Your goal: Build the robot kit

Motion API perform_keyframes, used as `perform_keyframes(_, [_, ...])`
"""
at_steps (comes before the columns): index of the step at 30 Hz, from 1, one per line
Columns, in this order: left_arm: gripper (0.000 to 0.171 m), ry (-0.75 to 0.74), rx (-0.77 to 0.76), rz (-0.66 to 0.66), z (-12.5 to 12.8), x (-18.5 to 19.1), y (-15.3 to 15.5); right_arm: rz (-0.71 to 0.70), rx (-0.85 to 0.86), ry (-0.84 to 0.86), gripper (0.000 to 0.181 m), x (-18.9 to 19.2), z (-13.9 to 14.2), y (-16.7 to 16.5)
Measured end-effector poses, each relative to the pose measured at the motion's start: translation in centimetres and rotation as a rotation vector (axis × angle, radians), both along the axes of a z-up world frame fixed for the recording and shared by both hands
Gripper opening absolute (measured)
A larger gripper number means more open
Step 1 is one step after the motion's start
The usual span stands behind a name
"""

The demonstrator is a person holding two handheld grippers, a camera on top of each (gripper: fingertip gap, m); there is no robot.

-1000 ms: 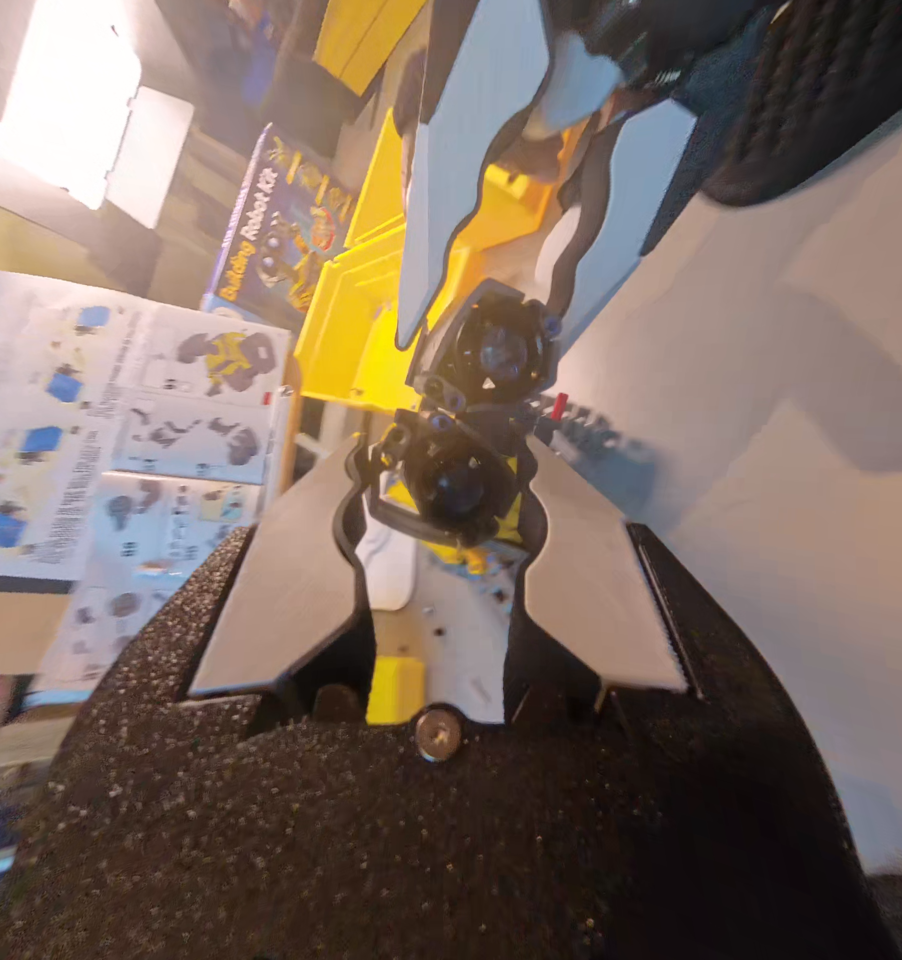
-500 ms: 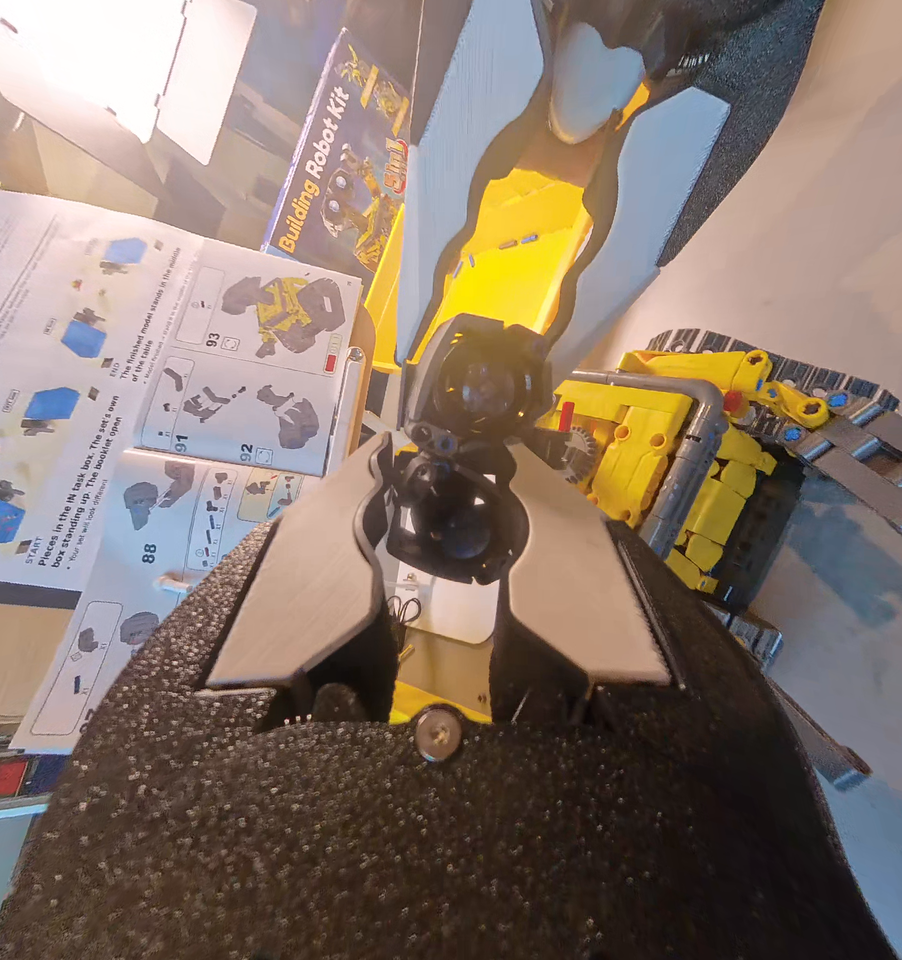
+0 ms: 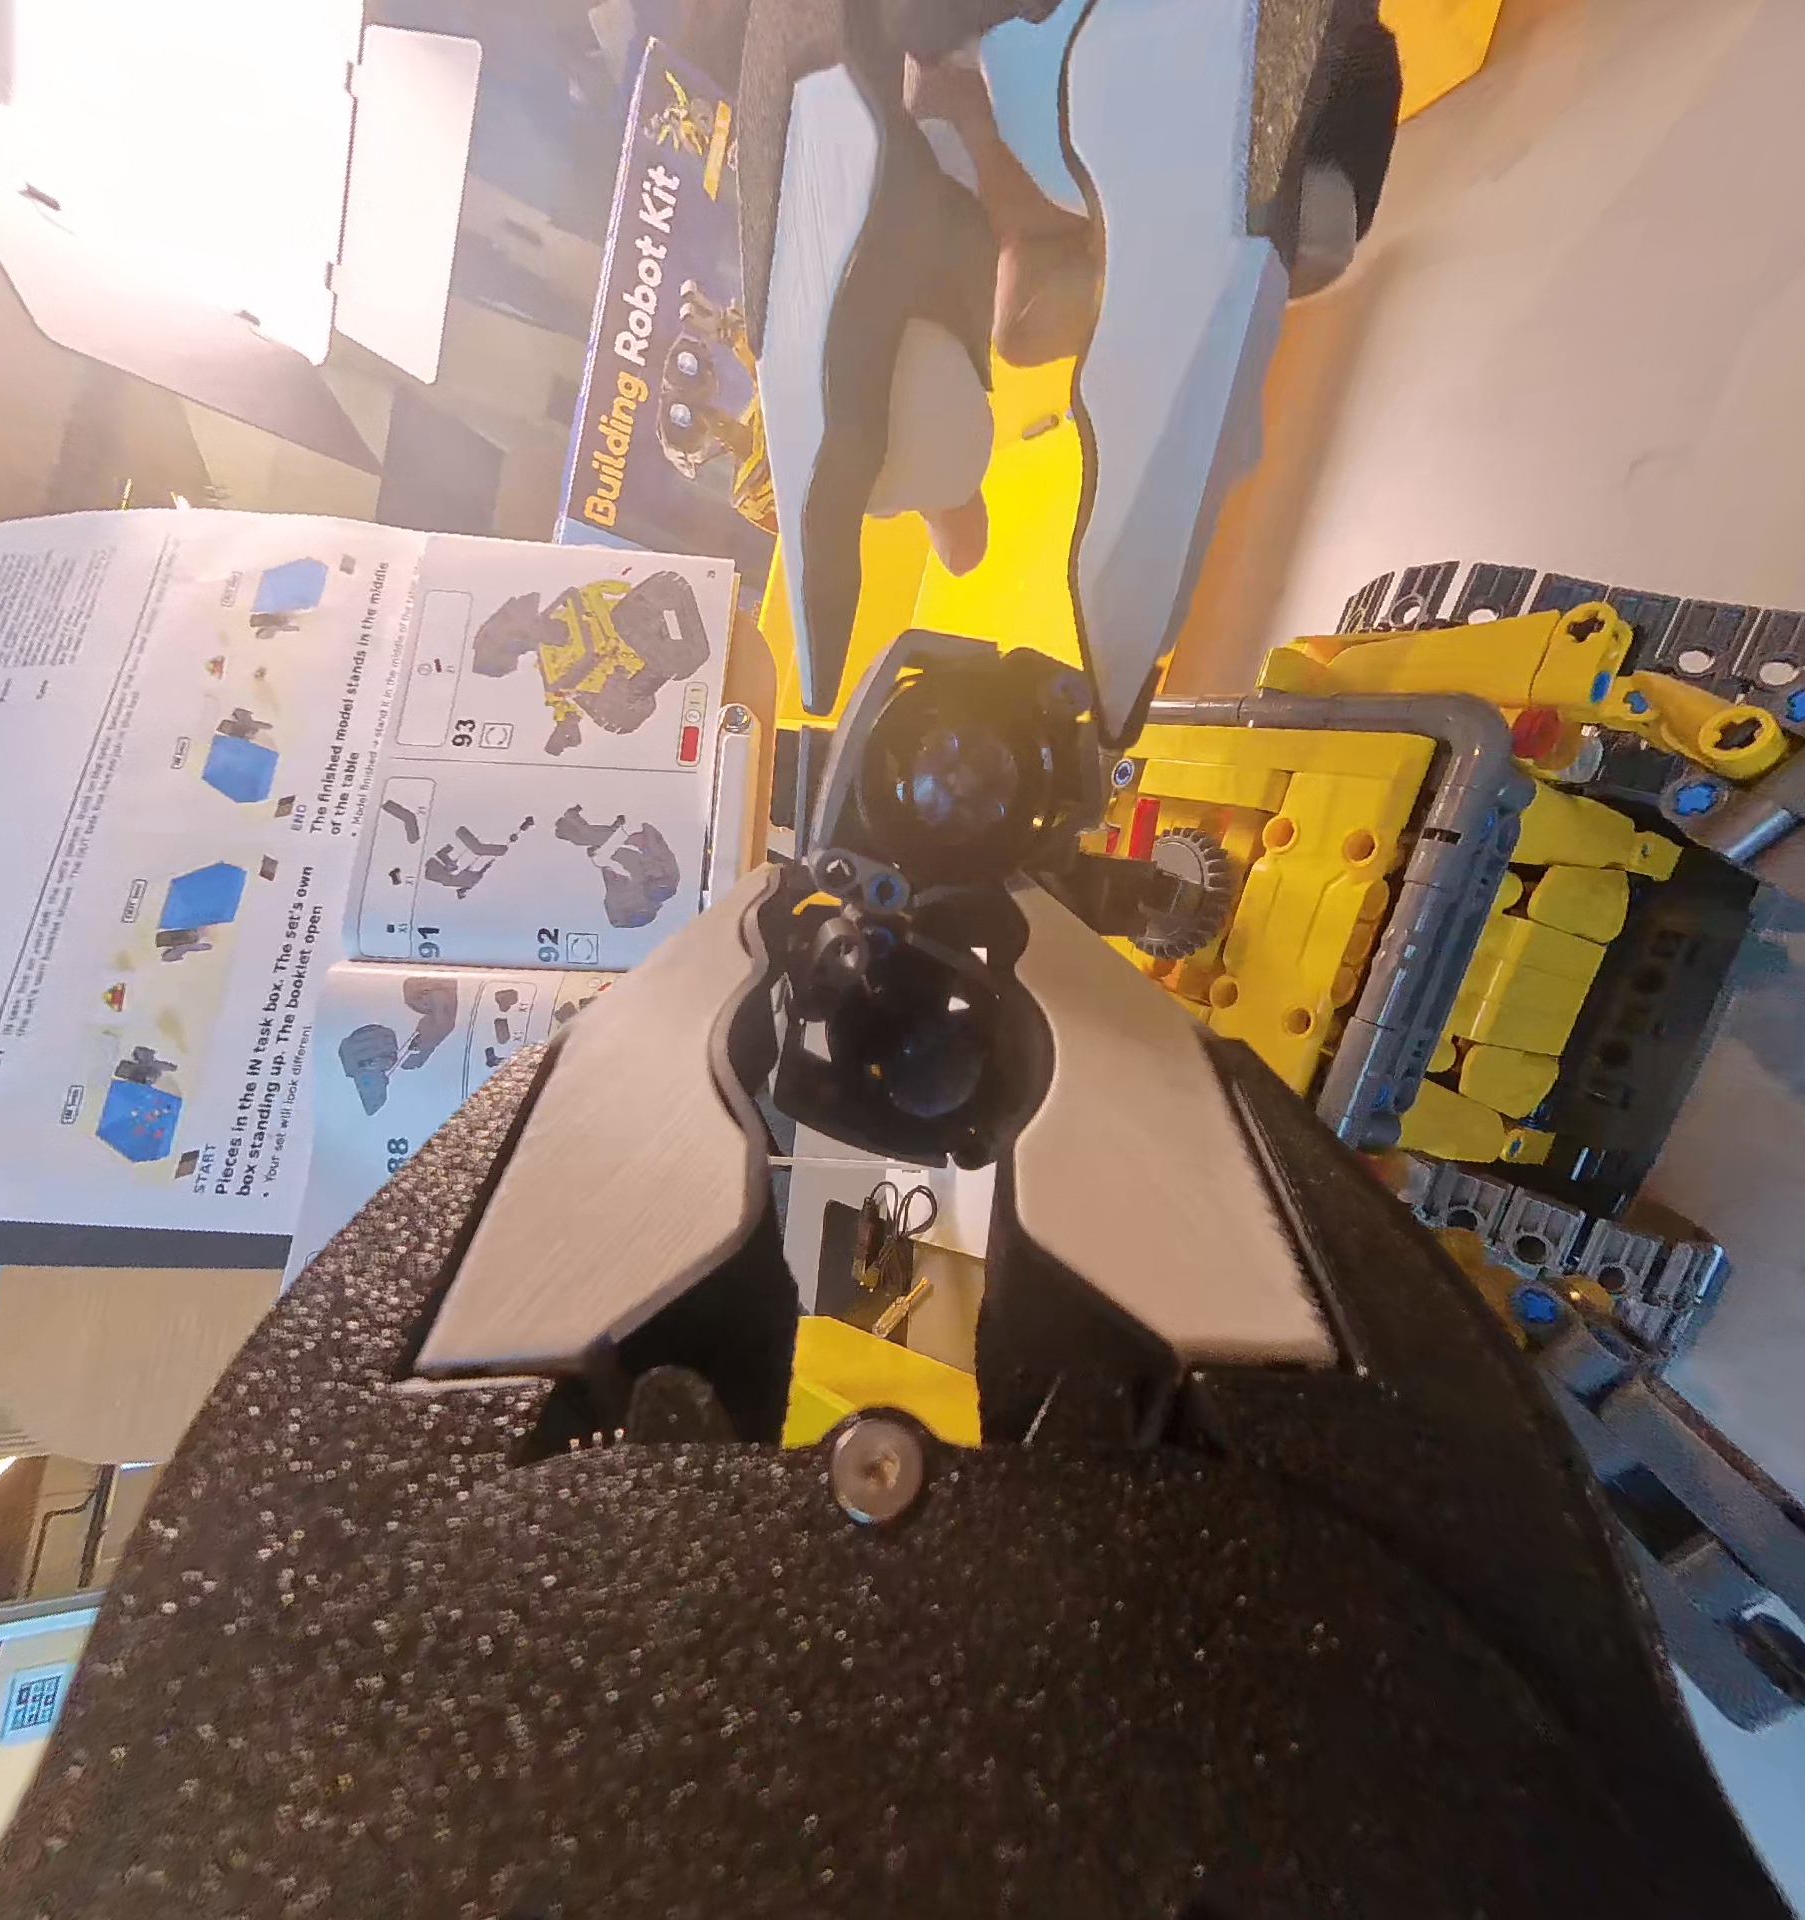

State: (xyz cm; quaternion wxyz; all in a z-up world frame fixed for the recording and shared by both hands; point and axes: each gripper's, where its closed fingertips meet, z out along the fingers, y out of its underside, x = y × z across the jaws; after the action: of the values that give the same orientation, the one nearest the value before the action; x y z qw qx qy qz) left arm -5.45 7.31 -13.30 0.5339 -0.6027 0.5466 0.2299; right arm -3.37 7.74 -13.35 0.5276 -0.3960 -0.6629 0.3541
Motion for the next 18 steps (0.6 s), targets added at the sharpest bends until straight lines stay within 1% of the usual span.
perform_keyframes(4, [0.036,0.0,0.001,0.001,-0.2,0.1,-0.1,0.059,-0.215,-0.059,0.083,0.1,-0.4,-0.2])
perform_keyframes(8, [0.036,0.026,0.021,-0.006,-0.2,0.4,-0.2,0.079,-0.298,-0.098,0.088,-0.2,-1.2,-0.8])
perform_keyframes(12, [0.037,0.09,0.082,-0.019,-0.3,0.8,-0.6,0.114,-0.367,-0.121,0.088,-0.2,-1.1,-1.7])
perform_keyframes(14, [0.037,0.1,0.098,-0.022,-0.4,0.7,-0.7,0.12,-0.384,-0.127,0.087,-0.1,-1.1,-2.0])
perform_keyframes(15, [0.037,0.1,0.105,-0.024,-0.4,0.7,-0.8,0.118,-0.393,-0.129,0.085,-0.2,-1.1,-2.1])
perform_keyframes(17, [0.037,0.107,0.124,-0.026,-0.5,0.8,-1.0,0.097,-0.398,-0.135,0.074,-0.3,-1.1,-1.9])
perform_keyframes(18, [0.038,0.11,0.134,-0.023,-0.5,0.9,-1.1,0.11,-0.395,-0.142,0.07,-0.2,-1.2,-2.2])
